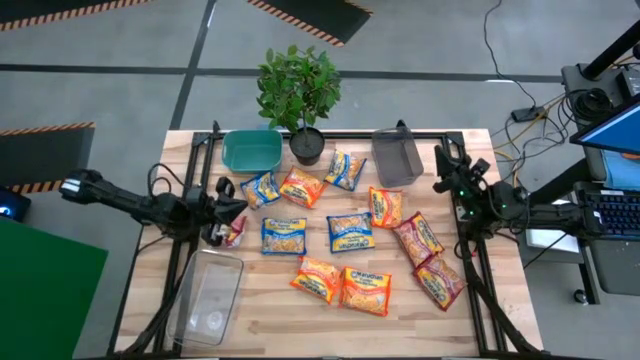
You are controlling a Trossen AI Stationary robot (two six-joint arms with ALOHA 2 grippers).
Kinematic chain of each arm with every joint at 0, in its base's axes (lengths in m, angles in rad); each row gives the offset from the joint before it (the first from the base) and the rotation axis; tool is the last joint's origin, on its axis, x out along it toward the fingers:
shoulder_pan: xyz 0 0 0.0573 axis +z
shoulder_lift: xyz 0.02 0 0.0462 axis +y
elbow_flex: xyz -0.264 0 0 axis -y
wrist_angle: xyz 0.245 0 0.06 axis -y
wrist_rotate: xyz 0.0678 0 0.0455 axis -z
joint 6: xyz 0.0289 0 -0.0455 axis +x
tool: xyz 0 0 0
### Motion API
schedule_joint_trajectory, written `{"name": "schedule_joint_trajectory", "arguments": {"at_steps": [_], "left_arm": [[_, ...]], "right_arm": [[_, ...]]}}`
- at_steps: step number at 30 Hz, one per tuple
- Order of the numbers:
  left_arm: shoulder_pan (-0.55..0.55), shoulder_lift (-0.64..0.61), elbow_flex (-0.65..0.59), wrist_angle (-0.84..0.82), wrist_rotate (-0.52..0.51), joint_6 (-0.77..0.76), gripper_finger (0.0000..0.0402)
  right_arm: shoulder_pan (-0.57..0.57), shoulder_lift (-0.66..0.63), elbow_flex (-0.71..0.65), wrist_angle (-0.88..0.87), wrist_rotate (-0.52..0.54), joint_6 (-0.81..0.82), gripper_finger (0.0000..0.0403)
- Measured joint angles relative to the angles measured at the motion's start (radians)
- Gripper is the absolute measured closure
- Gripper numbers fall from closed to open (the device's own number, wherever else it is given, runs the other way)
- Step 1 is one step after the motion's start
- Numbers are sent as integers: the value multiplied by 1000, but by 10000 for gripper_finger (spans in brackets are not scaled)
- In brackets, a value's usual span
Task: Sort Maruchan noodles
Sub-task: Put the blue noodle pack into the transparent bin
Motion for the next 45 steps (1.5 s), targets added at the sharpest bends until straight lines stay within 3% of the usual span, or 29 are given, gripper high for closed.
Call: {"name": "schedule_joint_trajectory", "arguments": {"at_steps": [3,7,14,17,21,26,32,36,45], "left_arm": [[0,92,1,131,0,-27,402],[0,188,73,149,-1,-1,402],[0,380,348,90,-2,305,402],[0,462,485,-86,-8,398,402],[0,571,674,-412,-115,407,402],[14,698,904,-781,-282,378,402],[47,846,1110,-1173,-282,371,402],[60,934,1176,-1318,-199,391,402],[90,1067,1199,-1420,155,557,402]], "right_arm": [[0,21,35,-40,-20,-1,394],[0,71,83,-99,-52,-1,394],[0,182,163,-216,-101,2,394],[0,206,198,-303,-102,-2,394],[2,217,245,-528,-161,53,394],[2,218,312,-825,-299,176,394],[2,225,334,-1014,-531,289,394],[3,230,323,-1020,-598,371,394],[3,281,320,-982,-616,524,389]]}}
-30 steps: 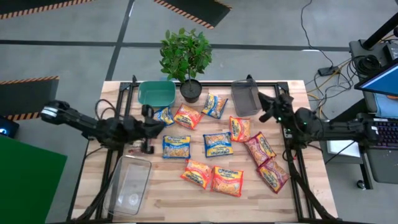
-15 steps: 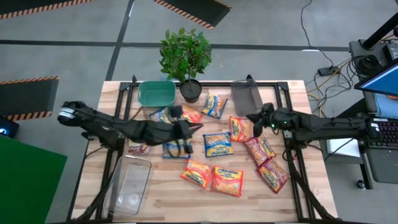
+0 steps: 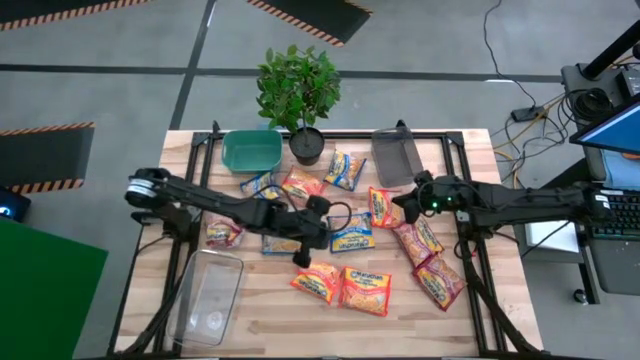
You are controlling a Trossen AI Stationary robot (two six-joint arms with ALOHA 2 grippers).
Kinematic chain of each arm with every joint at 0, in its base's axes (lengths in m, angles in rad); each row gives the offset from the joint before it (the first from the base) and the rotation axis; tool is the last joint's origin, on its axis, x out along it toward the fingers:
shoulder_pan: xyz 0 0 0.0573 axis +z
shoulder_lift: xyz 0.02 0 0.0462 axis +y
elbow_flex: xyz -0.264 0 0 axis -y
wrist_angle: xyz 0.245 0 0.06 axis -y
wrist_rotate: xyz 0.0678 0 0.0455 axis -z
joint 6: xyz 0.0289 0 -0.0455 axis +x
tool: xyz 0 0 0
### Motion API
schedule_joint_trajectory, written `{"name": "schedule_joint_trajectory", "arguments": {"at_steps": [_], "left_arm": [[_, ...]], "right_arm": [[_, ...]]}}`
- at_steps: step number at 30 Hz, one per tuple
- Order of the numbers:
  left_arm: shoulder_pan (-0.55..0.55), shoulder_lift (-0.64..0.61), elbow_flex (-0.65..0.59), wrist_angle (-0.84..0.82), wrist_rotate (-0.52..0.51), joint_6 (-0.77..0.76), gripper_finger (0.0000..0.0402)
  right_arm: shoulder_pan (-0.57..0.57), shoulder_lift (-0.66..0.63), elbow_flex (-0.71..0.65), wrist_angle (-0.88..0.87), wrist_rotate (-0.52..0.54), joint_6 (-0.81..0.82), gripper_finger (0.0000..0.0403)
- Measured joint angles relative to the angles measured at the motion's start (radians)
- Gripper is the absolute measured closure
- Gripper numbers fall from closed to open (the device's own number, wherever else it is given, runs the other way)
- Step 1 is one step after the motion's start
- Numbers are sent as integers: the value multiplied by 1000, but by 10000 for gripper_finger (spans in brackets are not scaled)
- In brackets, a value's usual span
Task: Sort Maruchan noodles
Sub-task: Put the blue noodle pack into the transparent bin
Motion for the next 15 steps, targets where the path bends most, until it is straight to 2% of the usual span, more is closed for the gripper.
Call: {"name": "schedule_joint_trajectory", "arguments": {"at_steps": [9,15], "left_arm": [[65,90,-6,71,51,28,402],[91,158,-7,110,64,25,402]], "right_arm": [[0,132,2,253,-39,-64,333],[0,217,73,251,-38,-127,295]]}}
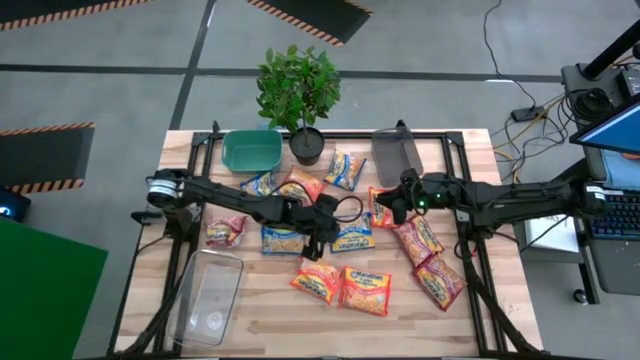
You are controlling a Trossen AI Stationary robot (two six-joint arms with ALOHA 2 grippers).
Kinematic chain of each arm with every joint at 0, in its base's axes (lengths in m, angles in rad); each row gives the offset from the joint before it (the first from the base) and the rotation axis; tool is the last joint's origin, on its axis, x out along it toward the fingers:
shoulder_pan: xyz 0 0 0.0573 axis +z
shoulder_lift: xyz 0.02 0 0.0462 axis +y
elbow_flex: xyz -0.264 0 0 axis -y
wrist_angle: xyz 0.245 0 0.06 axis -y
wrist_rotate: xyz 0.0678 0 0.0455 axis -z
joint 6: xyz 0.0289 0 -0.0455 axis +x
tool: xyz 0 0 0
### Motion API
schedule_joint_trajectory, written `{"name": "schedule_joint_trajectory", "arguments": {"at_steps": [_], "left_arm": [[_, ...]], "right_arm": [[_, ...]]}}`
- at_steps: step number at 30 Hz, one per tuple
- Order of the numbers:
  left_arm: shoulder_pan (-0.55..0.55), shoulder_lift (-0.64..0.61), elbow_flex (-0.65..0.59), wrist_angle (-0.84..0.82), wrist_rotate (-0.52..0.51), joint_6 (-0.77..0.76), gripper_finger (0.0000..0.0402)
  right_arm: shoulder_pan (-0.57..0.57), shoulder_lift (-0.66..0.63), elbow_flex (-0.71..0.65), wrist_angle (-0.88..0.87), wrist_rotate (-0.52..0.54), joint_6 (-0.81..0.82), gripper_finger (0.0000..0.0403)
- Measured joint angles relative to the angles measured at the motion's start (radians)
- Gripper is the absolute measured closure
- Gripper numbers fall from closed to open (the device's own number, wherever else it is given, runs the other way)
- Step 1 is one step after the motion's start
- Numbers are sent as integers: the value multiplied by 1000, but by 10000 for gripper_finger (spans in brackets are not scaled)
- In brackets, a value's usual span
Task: Sort Maruchan noodles
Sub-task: Put the blue noodle pack into the transparent bin
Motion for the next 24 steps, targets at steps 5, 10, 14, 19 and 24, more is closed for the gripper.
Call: {"name": "schedule_joint_trajectory", "arguments": {"at_steps": [5,10,14,19,24], "left_arm": [[8,53,-4,27,0,-13,402],[9,84,-5,29,1,-44,402],[10,103,-8,29,1,-61,402],[14,127,-13,31,0,-74,402],[24,155,-18,35,0,-94,402]], "right_arm": [[0,74,88,-13,-1,16,273],[0,138,183,-168,-15,88,256],[7,183,213,-267,-98,193,241],[56,237,203,-293,-149,325,217],[121,309,189,-296,-150,421,196]]}}
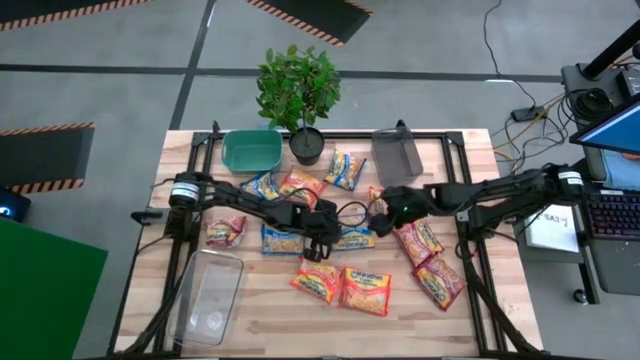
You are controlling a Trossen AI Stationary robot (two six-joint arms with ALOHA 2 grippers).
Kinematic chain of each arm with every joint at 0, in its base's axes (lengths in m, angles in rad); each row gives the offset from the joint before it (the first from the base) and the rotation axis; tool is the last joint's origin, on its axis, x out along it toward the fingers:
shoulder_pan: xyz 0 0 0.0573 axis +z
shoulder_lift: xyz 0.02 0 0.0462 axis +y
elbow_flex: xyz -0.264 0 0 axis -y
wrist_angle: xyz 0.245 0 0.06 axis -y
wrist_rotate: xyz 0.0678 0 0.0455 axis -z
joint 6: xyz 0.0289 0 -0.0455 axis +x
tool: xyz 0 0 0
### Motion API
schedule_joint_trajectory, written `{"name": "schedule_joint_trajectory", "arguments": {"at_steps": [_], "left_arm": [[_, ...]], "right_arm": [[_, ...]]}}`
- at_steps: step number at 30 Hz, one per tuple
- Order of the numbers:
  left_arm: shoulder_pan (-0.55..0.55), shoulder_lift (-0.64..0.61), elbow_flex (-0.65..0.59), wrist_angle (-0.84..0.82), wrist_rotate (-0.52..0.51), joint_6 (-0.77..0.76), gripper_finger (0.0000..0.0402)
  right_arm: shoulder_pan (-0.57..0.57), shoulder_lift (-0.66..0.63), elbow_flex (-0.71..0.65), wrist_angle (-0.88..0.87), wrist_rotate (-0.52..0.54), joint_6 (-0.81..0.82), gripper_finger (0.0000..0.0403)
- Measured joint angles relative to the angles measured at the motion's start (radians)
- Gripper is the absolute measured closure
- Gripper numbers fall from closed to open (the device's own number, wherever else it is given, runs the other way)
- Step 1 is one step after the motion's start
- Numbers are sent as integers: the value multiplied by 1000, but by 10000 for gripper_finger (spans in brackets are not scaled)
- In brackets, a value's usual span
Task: Sort Maruchan noodles
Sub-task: Put the blue noodle pack into the transparent bin
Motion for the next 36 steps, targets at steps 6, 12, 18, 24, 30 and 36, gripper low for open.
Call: {"name": "schedule_joint_trajectory", "arguments": {"at_steps": [6,12,18,24,30,36], "left_arm": [[11,5,-11,6,0,-21,402],[14,5,-17,7,0,-28,402],[14,5,-25,18,0,-31,402],[14,5,-26,20,0,-31,402],[14,5,-26,24,-1,-33,402],[14,5,-27,26,-1,-36,402]], "right_arm": [[37,94,0,7,21,44,167],[39,175,0,76,65,35,134],[34,251,0,130,108,10,123],[35,346,0,272,108,-22,128],[34,398,0,423,105,-72,153],[34,378,0,449,106,-122,227]]}}
